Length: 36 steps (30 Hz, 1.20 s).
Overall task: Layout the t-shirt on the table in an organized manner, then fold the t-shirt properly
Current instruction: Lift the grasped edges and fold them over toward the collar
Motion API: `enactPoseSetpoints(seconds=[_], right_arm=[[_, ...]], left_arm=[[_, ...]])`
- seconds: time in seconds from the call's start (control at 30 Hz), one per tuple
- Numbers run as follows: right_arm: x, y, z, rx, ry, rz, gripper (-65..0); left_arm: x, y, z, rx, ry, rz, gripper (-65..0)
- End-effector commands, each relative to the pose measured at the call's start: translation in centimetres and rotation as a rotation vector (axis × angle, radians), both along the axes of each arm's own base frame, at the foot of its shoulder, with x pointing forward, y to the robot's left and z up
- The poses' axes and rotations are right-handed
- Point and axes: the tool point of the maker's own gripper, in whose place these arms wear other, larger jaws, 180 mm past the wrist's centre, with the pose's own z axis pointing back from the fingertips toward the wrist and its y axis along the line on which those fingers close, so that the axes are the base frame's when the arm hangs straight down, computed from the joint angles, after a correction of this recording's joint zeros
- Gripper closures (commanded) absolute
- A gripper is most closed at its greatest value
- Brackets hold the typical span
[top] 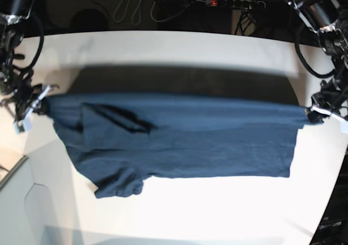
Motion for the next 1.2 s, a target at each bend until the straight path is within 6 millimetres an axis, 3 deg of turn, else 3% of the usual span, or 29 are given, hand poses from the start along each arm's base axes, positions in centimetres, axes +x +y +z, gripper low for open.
enactPoseSetpoints(seconds=[0.0,0.27,0.63,0.87,1.17], right_arm=[[1.4,-0.8,2.0,-0.018,-0.07,-0.005,0.0],[2.3,0.1,5.5,-0.065,-0.164,0.035,0.0],[-2.5,0.7,1.6,-0.047,-0.042,0.04,0.0],[-5.8,1.0,-0.7,-0.026,0.036,0.021,0.0],[-10.0,1.9,-2.7,0.05,0.029,-0.022,0.0]], left_arm=[[0.9,1.2,2.0,0.034,-0.059,0.015,0.0],[0.6,1.3,2.3,0.051,-0.062,0.011,0.0],[-2.6,1.3,0.5,0.071,0.004,0.004,0.0],[-5.9,3.9,-0.3,0.053,0.022,0.124,0.0],[-9.5,3.9,-2.7,0.049,0.116,0.126,0.0]])
